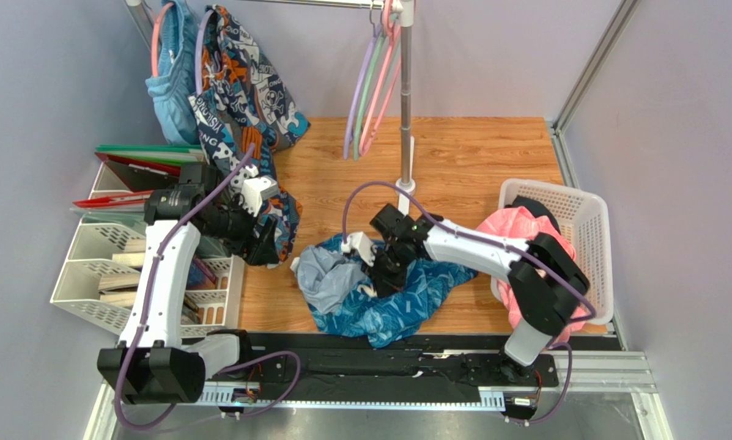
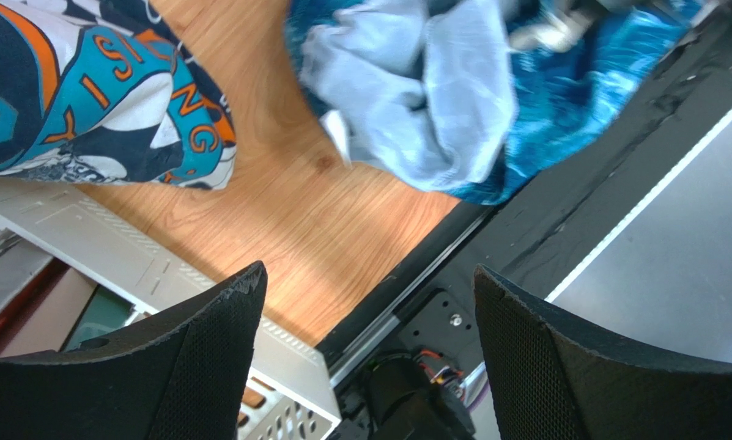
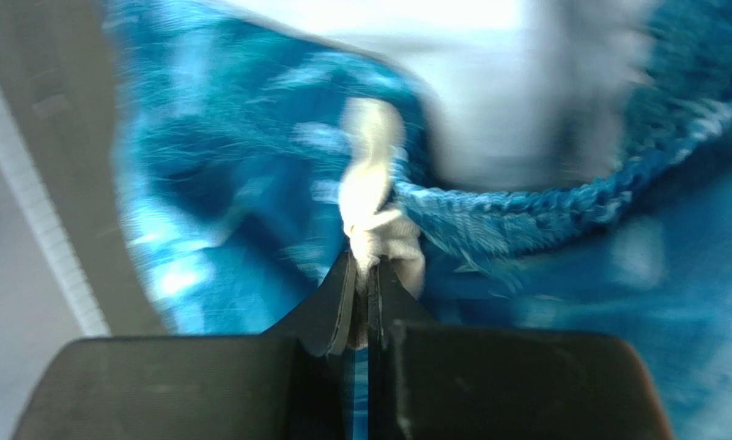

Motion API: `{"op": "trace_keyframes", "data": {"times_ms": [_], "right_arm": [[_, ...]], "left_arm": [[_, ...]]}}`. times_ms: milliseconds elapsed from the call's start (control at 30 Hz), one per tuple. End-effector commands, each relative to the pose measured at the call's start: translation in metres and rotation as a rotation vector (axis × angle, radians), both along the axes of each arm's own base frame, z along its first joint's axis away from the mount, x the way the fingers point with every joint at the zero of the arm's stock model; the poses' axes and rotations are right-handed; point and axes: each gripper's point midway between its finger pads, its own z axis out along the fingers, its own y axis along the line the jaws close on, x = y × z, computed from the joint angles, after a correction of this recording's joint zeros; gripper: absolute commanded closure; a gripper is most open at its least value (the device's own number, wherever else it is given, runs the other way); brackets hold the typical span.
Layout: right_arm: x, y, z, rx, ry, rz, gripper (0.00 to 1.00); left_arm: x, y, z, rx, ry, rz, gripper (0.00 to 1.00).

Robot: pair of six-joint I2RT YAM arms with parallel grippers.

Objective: Place the shorts on the hanger

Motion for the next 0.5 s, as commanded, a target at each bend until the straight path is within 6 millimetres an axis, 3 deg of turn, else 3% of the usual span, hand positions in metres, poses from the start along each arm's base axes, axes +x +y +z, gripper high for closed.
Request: {"op": "trace_keyframes", "data": {"times_ms": [0,33,67,100,133,167,200,233,300,333,367,400,433,467], "right_arm": [[-0.089,0.036,0.058,0.226,0.07,0.197,1.0],[-0.107,0.043,0.066,0.244,0.048,0.258,0.93],[-0.112,0.044,0.08,0.27,0.029,0.279,0.74],[-0.108,0.05,0.097,0.305,0.002,0.285,0.48],[-0.102,0.047,0.106,0.304,-0.022,0.274,0.1],[-0.089,0.046,0.118,0.325,-0.096,0.262,0.0],[-0.069,0.045,0.132,0.349,-0.151,0.233,0.0],[-0.056,0.044,0.136,0.352,-0.2,0.227,0.0],[-0.012,0.042,0.141,0.301,-0.367,0.213,0.02],[0.002,0.043,0.139,0.277,-0.399,0.208,0.04],[0.021,0.046,0.123,0.21,-0.414,0.198,0.07],[0.032,0.044,0.118,0.174,-0.408,0.184,0.14],[0.047,0.053,0.131,0.18,-0.438,0.164,0.17],[0.057,0.054,0.125,0.144,-0.445,0.148,0.19]], "left_arm": [[0.017,0.003,-0.002,0.083,-0.029,-0.028,0.14],[0.023,0.003,-0.005,0.09,-0.016,-0.022,0.14],[0.025,0.003,-0.006,0.09,-0.001,-0.012,0.15],[0.028,0.003,-0.007,0.09,0.013,-0.007,0.16],[0.031,0.003,-0.009,0.092,0.03,0.001,0.16],[0.033,0.003,-0.009,0.095,0.034,0.006,0.16],[0.036,0.004,-0.01,0.096,0.037,0.014,0.16],[0.037,0.003,-0.01,0.095,0.037,0.015,0.16],[0.04,0.001,-0.01,0.081,0.034,0.023,0.16],[0.041,0.0,-0.009,0.076,0.032,0.027,0.16],[0.044,0.0,-0.008,0.07,0.022,0.034,0.16],[0.044,-0.002,-0.007,0.06,0.025,0.047,0.16],[0.046,-0.002,-0.006,0.054,0.018,0.055,0.16],[0.049,-0.003,-0.004,0.052,0.001,0.063,0.16]]}}
